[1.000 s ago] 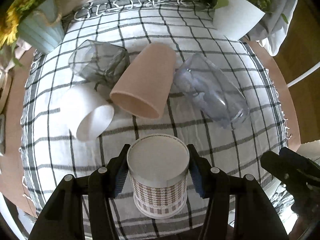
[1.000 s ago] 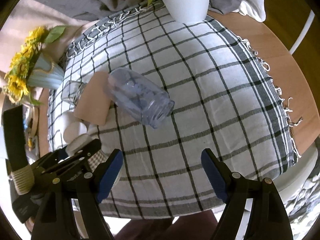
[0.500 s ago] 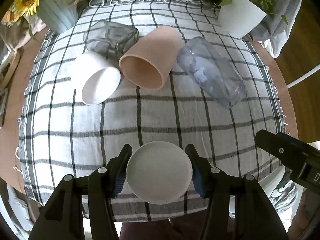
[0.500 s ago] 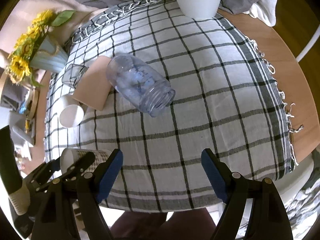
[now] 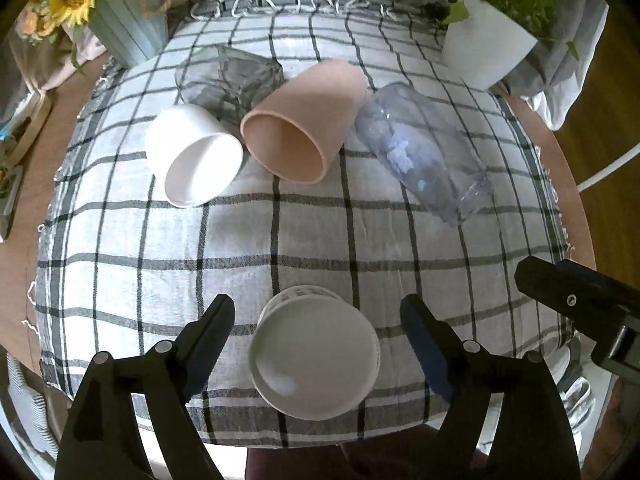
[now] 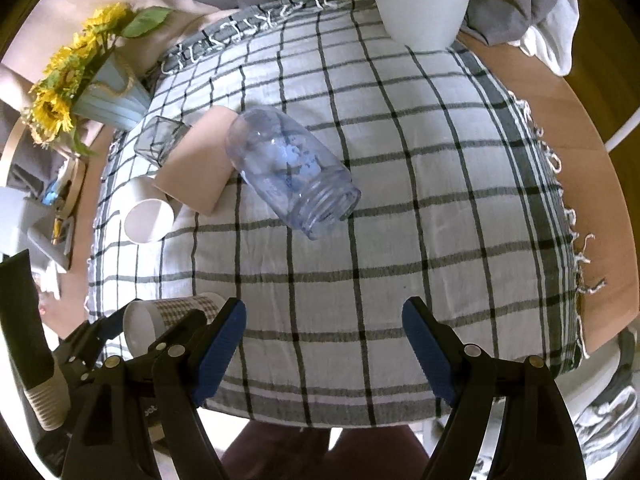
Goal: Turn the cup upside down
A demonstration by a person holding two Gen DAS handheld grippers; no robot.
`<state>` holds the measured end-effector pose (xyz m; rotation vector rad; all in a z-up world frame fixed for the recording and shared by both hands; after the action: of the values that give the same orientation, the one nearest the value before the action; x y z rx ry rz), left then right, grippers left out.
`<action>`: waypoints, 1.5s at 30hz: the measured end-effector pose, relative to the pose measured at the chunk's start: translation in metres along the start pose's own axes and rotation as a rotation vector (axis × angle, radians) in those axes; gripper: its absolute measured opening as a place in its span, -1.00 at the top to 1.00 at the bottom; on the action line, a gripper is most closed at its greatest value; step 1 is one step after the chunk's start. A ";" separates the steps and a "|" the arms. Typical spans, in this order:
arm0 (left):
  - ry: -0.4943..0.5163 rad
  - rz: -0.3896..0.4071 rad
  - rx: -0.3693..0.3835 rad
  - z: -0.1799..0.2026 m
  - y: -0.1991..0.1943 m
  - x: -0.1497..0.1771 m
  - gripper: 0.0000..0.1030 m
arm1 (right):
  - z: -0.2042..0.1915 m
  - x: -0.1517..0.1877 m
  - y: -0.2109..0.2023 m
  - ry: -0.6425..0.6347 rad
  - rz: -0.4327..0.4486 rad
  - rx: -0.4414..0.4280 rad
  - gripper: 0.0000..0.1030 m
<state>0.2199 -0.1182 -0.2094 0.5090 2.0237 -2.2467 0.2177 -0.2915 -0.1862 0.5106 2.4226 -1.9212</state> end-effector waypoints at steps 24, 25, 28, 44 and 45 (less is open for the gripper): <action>-0.039 0.333 -0.172 -0.025 -0.139 0.041 -0.99 | -0.028 0.040 -0.116 -0.034 0.387 -0.068 -0.84; -0.042 0.338 -0.174 -0.028 -0.143 0.045 -0.99 | -0.029 0.045 -0.119 -0.034 0.398 -0.065 -0.84; -0.053 0.357 -0.180 -0.038 -0.156 0.059 -0.99 | -0.038 0.064 -0.134 -0.034 0.441 -0.050 -0.84; -0.061 0.438 -0.216 -0.058 -0.206 0.120 -0.99 | -0.063 0.145 -0.164 -0.049 0.513 -0.048 -0.84; -0.060 0.442 -0.216 -0.059 -0.209 0.122 -0.99 | -0.064 0.149 -0.165 -0.050 0.513 -0.047 -0.84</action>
<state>0.0592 -0.0142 -0.0507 0.7664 1.8674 -1.7462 0.0470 -0.2263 -0.0447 0.9553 2.0329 -1.6308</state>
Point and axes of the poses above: each gripper's, at about its wrist camera, not at the fingertips, and y roughly the way its jaws point, z to its right, x to its underside, the point moved 4 cm from there along y, roughly the way its jaws point, and after that the axes turned 5 degrees about y, right-handed, at the moved point
